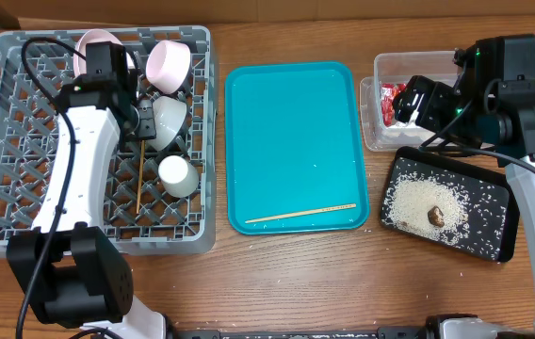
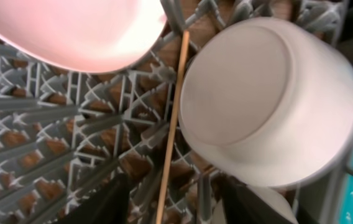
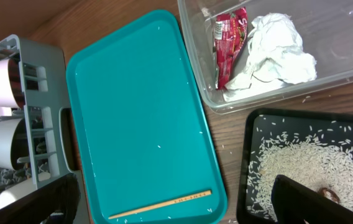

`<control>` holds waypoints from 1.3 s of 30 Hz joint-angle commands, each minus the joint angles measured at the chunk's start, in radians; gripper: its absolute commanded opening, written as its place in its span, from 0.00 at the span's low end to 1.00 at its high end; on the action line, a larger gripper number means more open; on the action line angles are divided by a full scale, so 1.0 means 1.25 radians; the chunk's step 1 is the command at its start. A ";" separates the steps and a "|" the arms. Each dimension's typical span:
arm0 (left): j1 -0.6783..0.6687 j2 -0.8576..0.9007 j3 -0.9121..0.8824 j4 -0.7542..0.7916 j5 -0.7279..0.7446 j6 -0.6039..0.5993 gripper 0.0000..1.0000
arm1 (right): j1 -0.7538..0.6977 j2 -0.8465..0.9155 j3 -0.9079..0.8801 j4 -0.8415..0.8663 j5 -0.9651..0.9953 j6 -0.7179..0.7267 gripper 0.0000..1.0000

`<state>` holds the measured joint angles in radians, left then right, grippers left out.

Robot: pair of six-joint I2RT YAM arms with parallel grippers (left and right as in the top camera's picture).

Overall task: Sort waste into correct bins and load items into the dishwasher
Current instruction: 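Carry the chopstick to the rack and insert it upright, then return the left gripper to the tray and grasp the second chopstick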

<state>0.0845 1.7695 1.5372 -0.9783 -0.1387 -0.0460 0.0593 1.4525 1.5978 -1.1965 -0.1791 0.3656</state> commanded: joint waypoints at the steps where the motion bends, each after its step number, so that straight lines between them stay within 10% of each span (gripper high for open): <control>1: -0.043 -0.004 0.128 -0.035 0.089 0.058 0.49 | -0.002 0.004 0.010 0.004 -0.001 0.000 1.00; 10: -0.274 0.028 0.144 -0.029 0.287 0.527 0.73 | -0.002 0.004 0.010 0.004 -0.001 0.000 1.00; 24: -0.576 0.288 0.123 -0.118 0.278 0.688 0.73 | -0.002 0.004 0.010 0.004 -0.001 0.000 1.00; 39: -0.625 0.340 0.049 -0.097 0.225 0.680 0.78 | -0.002 0.004 0.010 0.004 -0.001 0.000 1.00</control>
<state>-0.6998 2.1757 1.6386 -1.1221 0.1524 0.7929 0.0593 1.4525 1.5978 -1.1961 -0.1791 0.3660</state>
